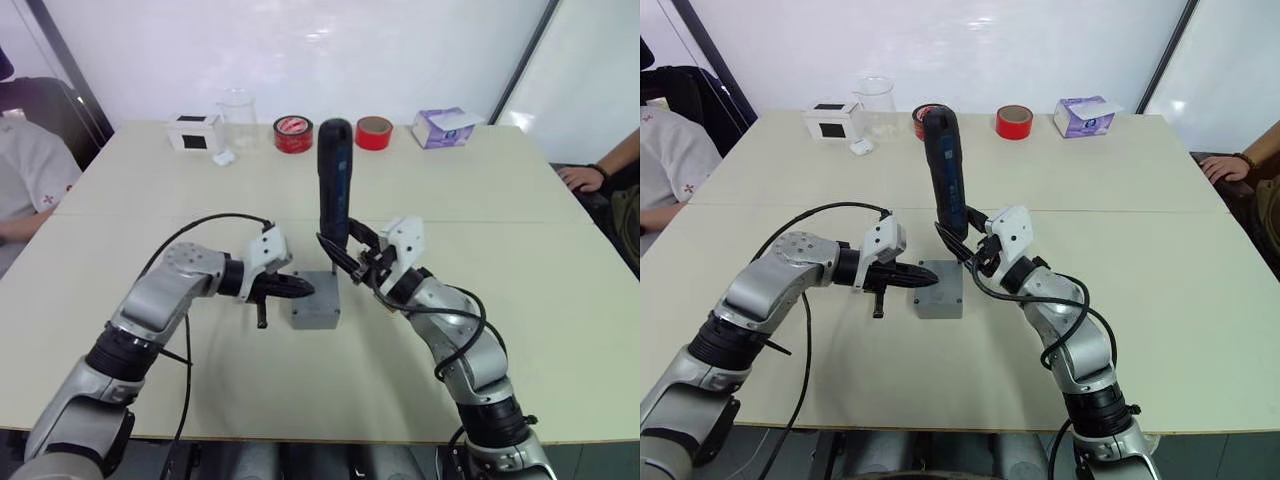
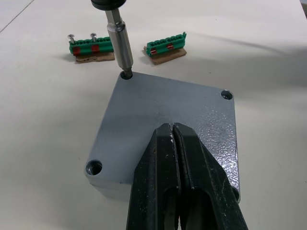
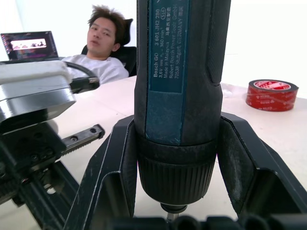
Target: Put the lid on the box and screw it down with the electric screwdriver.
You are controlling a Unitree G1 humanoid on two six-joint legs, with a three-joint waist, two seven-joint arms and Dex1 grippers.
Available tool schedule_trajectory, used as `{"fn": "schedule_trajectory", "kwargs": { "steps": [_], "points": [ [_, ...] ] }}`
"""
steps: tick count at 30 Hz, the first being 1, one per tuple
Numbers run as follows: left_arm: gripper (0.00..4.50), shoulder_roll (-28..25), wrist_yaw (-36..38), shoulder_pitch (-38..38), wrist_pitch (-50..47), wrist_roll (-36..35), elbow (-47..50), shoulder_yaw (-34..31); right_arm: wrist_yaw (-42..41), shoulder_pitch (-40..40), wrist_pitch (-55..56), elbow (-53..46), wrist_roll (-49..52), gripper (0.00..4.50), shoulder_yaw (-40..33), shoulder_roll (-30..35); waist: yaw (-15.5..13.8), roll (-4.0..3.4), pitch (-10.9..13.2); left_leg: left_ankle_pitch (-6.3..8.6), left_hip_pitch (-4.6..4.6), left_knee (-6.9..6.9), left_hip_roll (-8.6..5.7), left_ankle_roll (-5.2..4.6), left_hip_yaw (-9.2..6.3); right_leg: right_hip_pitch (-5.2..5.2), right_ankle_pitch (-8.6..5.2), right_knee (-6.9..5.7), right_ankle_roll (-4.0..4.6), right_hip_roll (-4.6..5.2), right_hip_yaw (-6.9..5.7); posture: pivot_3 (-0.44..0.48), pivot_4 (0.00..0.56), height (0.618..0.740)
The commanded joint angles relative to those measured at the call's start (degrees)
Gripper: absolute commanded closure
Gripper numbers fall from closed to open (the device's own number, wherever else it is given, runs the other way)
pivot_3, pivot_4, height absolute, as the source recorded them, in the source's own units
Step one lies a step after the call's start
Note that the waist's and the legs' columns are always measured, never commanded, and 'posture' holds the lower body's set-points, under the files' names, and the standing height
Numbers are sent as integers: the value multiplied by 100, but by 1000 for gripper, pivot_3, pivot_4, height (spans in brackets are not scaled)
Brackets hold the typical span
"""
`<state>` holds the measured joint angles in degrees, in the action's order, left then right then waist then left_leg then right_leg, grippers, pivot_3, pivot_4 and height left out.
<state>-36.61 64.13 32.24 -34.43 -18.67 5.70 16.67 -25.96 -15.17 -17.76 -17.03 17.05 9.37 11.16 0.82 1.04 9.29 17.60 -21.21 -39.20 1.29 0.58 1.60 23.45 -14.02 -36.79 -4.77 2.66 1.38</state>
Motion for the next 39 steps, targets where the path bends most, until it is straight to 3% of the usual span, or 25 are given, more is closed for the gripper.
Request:
{"fn": "schedule_trajectory", "kwargs": {
  "steps": [1,28,36,39],
  "points": [
    [4500,-48,-16,-27,-14,42,83,-60,43,313,-260,521,-101,2702,95,-4,1,3,-5,0,1,1,2,0,-1,0,-1,0,1,-2,-1,0,150,740],
    [4500,-118,-29,-118,-76,24,138,-53,-164,420,19,371,218,2702,-90,-127,19,1,-5,0,1,10,28,0,-2,4,-8,4,10,-9,-3,0,150,740],
    [4500,-87,-13,-212,-84,16,133,12,-207,-130,-357,-91,590,2702,-458,90,9,-3,-1,0,-11,13,32,0,-2,8,-9,26,12,-10,-3,0,150,740],
    [4500,-58,-38,-249,-86,-29,101,-47,169,-781,-1156,-626,1344,2702,-1092,231,-1,-11,17,0,-21,13,32,0,-2,11,-8,36,12,-6,-5,0,150,740]
  ]
}}
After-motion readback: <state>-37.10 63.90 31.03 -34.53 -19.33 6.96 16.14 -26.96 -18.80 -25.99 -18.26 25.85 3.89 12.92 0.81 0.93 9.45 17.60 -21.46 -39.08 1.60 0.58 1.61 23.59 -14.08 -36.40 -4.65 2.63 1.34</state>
